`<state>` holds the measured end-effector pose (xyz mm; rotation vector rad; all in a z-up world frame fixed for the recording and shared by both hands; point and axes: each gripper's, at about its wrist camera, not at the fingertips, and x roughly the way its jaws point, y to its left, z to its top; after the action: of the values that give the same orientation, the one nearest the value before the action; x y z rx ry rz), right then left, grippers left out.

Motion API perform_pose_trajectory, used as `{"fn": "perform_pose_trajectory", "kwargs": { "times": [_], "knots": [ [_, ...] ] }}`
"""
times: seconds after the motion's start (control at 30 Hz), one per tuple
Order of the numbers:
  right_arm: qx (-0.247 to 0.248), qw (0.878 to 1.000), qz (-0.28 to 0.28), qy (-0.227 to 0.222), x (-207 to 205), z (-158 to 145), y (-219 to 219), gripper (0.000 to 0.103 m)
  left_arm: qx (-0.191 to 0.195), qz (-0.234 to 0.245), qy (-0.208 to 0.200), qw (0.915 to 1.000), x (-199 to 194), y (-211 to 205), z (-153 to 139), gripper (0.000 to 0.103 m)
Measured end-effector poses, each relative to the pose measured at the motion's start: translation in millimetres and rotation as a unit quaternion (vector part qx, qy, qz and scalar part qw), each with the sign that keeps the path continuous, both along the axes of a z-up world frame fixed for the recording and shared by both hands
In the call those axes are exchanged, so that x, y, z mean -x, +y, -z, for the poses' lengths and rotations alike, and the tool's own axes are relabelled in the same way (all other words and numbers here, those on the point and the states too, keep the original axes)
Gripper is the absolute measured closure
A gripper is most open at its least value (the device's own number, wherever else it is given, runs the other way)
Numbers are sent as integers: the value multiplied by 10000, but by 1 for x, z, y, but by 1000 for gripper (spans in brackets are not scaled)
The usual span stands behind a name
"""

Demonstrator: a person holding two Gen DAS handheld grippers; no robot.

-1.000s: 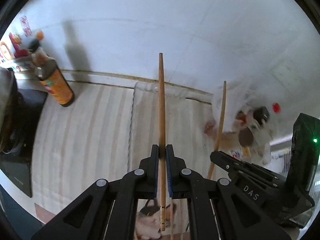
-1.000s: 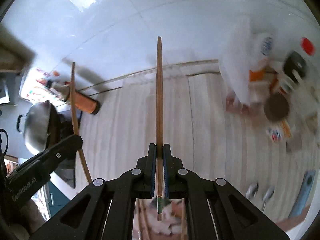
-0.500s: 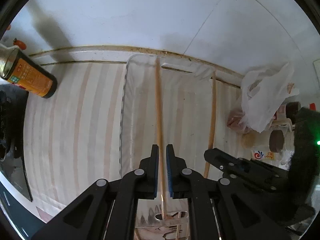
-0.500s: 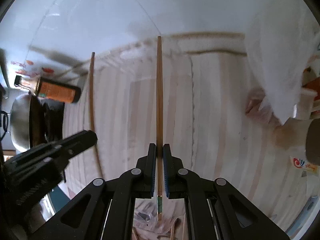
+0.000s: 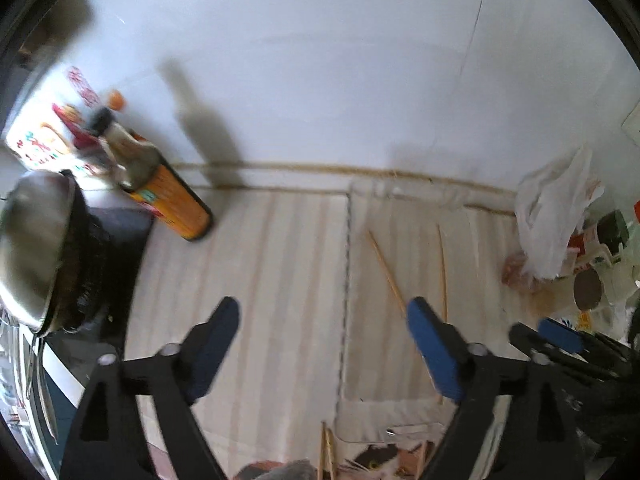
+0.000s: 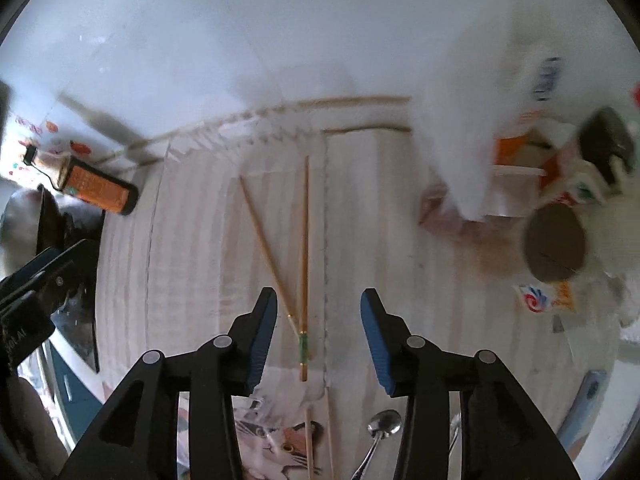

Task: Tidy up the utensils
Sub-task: 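Open the left tool over the basket while the right tool opens too, then grasp another wooden chopstick with the left tool while the right tool grasps one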

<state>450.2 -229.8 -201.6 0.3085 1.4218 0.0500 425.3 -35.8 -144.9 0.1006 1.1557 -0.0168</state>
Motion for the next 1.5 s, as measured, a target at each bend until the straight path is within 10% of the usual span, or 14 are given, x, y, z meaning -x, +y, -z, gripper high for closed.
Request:
{"fn": "perform_pose_trajectory", "kwargs": {
  "times": [0.17, 0.37, 0.5, 0.73, 0.87, 1.0, 1.23, 1.5],
  "knots": [
    [278, 9972, 242, -656, 34, -29, -10, 37, -98, 96, -415, 9990, 23, 8, -12, 0],
    [80, 9983, 365, -453, 85, -29, -9, 37, -184, 107, -424, 9989, 71, 18, -2, 0],
    [-117, 9995, 276, -12, 132, -3, -2, 63, -385, 267, 15, 9989, 113, 34, 34, 1],
    [-328, 9959, 164, 825, 180, 61, 7, 83, -146, 402, 1607, 9861, 162, 55, 135, 44],
    [-199, 9943, -130, 1038, 184, 84, 21, 83, -59, 436, 2060, 9776, 176, 52, 172, 46],
    [42, 9934, -421, 1071, 184, 96, 37, 84, 67, 405, 2021, 9785, 177, 50, 177, 51],
    [567, 9896, -610, 1175, 189, 112, 51, 96, 180, 332, 1997, 9791, 169, 62, 175, 98],
    [-64, 9886, -138, 1501, 213, 117, 46, 96, 287, 110, 2033, 9786, 168, 92, 166, 99]
  ]
}}
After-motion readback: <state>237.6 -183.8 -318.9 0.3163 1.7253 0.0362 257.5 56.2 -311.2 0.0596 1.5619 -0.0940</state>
